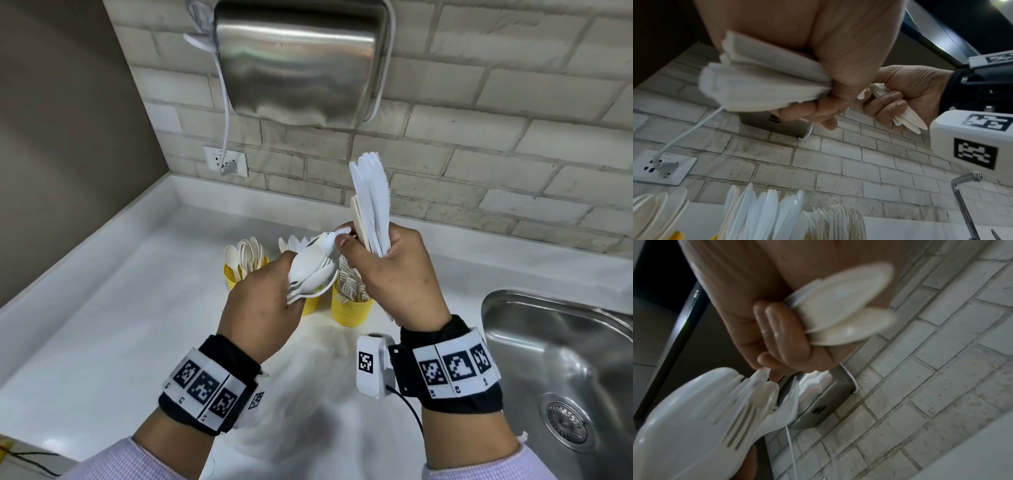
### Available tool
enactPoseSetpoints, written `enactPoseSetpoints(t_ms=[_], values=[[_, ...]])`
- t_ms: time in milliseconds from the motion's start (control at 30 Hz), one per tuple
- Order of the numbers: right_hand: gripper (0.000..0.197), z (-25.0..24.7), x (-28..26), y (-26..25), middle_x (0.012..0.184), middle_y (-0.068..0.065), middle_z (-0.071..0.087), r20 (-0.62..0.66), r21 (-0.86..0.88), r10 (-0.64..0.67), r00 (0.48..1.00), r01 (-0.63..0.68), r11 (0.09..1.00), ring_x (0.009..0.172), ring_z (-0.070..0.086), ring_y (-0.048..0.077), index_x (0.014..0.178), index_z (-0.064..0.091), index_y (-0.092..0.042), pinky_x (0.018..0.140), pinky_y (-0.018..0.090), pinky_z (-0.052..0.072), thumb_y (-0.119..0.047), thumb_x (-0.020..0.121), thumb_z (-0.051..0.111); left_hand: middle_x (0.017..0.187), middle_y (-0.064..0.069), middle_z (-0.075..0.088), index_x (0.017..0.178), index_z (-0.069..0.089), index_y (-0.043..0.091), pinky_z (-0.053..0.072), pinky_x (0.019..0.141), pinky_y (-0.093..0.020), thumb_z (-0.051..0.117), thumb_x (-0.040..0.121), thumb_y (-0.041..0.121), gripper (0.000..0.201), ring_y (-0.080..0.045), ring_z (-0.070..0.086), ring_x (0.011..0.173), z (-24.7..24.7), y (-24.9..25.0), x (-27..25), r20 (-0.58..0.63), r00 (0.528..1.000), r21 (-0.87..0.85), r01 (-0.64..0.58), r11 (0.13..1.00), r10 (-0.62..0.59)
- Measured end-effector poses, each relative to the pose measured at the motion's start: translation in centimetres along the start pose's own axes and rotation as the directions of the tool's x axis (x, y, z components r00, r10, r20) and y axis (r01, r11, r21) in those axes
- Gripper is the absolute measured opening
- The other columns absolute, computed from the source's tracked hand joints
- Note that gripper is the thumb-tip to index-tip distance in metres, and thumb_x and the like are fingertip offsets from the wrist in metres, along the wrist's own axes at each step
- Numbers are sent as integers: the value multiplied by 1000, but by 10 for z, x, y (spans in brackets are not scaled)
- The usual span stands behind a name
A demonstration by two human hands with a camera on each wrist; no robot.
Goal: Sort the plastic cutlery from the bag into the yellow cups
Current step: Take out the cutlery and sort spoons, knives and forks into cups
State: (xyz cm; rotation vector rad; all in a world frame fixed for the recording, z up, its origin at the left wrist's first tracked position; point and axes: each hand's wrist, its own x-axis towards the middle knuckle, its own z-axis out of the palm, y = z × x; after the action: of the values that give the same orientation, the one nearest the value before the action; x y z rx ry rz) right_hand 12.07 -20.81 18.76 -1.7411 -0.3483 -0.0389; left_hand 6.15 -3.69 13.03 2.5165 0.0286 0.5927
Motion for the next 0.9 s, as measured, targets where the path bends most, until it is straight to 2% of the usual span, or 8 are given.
enactPoseSetpoints(t_ms=[133, 233, 333, 467, 533, 667, 800, 900], values=[[15, 2, 1, -2, 59, -3, 65, -24, 70, 46, 999, -44, 997, 40, 45, 4, 80, 75, -9, 44, 15, 35, -12, 93, 69, 71, 12, 49, 101, 51, 29, 32, 49, -27, 67, 81, 15, 28, -18, 35, 62, 1, 0, 2, -11, 1000, 68, 11, 998, -11], [10, 4, 2, 1, 51, -11, 56, -32, 37, 63, 998, -62, 997, 40, 43, 4, 84, 74, -8, 45, 17, 35, -13, 91, 70, 71, 12, 47, 102, 51, 30, 29, 49, -26, 68, 80, 14, 32, -18, 34, 62, 2, -1, 2, -20, 1000, 95, 16, 995, -14], [7, 6, 3, 4, 50, -13, 54, -33, -5, 60, 998, -60, 998, 42, 44, 5, 83, 72, -11, 47, 20, 37, -14, 89, 72, 74, 9, 57, 106, 55, 27, 34, 52, -26, 68, 79, 13, 33, -19, 38, 61, 3, -1, 0, -9, 1000, 108, 19, 994, -18], [5, 9, 5, 5, 70, -1, 73, -134, -56, -1, 991, -6, 998, 67, 68, 18, 80, 74, -17, 65, 33, 57, -13, 84, 73, 79, 5, 65, 107, 58, 26, 36, 51, -26, 69, 75, 11, 37, -29, 56, 63, 3, 0, 1, -2, 1000, 143, 14, 990, -13], [7, 10, 5, 5, 74, 0, 74, -159, -73, -25, 987, 13, 997, 73, 70, 21, 82, 74, -20, 72, 35, 59, -13, 82, 73, 79, 5, 65, 105, 59, 25, 33, 51, -25, 69, 74, 10, 36, -30, 57, 62, 3, -1, 1, -9, 1000, 170, 16, 985, -15], [12, 8, 7, 2, 67, -3, 70, -201, -14, -7, 980, 4, 1000, 55, 60, 14, 84, 75, -22, 60, 30, 50, -11, 82, 74, 80, 5, 65, 109, 56, 26, 36, 51, -27, 68, 75, 12, 38, -31, 58, 64, 4, -3, 2, 4, 1000, 200, 29, 979, -30], [12, 7, 12, 3, 66, -10, 66, -378, 196, 51, 924, 26, 980, 54, 54, 14, 85, 78, -23, 68, 33, 44, -16, 77, 72, 81, 2, 65, 114, 53, 24, 43, 50, -32, 66, 75, 11, 43, -36, 56, 62, 3, -5, 3, 22, 998, 211, 45, 976, -51], [3, 5, 13, 4, 59, -5, 59, -370, 238, 88, 925, 2, 971, 50, 49, 19, 81, 74, -17, 62, 34, 43, -16, 82, 72, 81, 1, 66, 114, 55, 22, 42, 49, -31, 68, 73, 9, 46, -36, 58, 61, 3, -4, 1, 30, 999, 216, 26, 976, -33]])
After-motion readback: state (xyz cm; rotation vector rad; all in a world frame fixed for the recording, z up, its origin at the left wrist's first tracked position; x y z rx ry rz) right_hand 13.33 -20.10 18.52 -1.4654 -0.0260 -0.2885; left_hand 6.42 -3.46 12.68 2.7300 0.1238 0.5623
